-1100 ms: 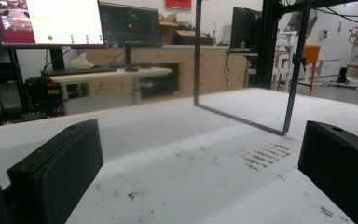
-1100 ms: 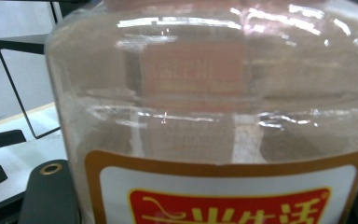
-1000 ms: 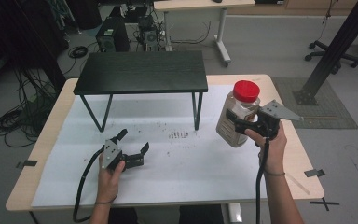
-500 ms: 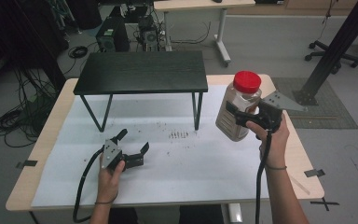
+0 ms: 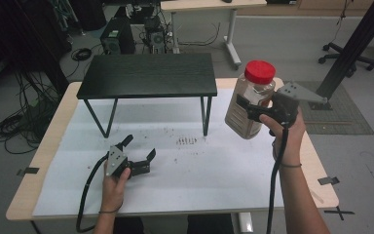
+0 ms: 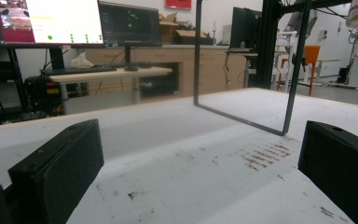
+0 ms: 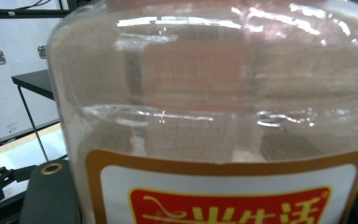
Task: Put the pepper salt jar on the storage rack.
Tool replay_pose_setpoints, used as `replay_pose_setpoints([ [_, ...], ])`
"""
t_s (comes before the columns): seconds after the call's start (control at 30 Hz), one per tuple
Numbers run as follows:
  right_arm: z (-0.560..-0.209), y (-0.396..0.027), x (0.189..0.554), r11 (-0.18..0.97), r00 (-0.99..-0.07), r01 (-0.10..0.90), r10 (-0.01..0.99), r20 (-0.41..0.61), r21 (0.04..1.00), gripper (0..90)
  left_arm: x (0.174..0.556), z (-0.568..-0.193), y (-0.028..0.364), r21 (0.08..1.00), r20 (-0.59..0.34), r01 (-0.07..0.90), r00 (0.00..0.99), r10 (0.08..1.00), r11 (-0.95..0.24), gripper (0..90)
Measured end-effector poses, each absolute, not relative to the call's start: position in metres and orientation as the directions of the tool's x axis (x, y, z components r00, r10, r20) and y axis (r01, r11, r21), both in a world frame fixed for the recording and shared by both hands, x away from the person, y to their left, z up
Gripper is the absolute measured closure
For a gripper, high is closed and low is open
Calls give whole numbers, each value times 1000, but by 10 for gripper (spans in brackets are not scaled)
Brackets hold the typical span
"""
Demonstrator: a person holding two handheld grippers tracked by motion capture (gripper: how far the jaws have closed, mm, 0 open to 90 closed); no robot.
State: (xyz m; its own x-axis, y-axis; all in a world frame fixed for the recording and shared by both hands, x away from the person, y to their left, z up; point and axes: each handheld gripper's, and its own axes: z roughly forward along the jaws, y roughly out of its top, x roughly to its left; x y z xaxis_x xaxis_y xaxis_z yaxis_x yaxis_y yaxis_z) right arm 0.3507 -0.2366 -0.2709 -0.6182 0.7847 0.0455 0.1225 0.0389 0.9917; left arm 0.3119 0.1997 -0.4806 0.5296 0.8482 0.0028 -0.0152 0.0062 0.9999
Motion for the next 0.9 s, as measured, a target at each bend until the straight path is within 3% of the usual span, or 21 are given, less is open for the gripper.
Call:
replay_pose_setpoints([
  [0.9, -215, -222, 359, 39, -648, 87, 762, 26, 995, 249, 312, -481, 200, 1000, 3, -14, 531, 847, 5, 4],
])
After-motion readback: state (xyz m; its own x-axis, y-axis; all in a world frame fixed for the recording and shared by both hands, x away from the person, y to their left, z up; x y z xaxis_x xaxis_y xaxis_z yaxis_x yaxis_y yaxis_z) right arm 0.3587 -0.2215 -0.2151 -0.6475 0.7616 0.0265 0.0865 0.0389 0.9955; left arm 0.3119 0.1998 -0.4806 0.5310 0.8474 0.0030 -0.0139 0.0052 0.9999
